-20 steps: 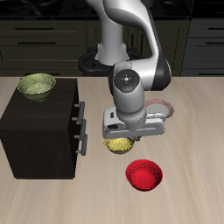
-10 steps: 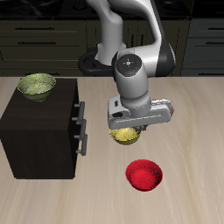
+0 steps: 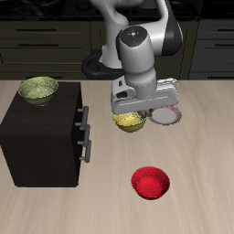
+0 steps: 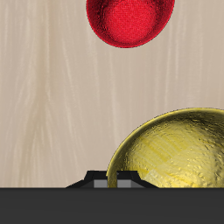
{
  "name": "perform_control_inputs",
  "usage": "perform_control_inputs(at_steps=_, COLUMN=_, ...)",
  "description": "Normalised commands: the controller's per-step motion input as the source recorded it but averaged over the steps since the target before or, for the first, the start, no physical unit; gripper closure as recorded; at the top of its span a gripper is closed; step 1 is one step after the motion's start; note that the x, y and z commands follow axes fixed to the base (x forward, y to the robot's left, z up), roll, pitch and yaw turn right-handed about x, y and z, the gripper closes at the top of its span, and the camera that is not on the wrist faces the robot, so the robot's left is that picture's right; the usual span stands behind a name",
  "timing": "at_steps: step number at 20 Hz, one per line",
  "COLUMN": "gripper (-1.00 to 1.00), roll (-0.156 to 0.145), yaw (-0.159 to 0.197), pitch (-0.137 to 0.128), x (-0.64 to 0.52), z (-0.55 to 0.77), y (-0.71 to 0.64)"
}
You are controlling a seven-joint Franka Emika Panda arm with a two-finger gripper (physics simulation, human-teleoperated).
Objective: Place the yellow bowl on the plate
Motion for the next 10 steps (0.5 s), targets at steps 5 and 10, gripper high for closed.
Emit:
perform_control_inputs(at_steps=5, gripper=1.0, roll=-0.02, yaw=0.006, pitch=-0.013, x=-0.21, z=0.07, y=-0.11)
perform_control_inputs(at_steps=10, gripper=1.0, roll=-0.025, yaw=-0.025, pitch=-0.029, x=-0.36, z=0.14, y=-0.1)
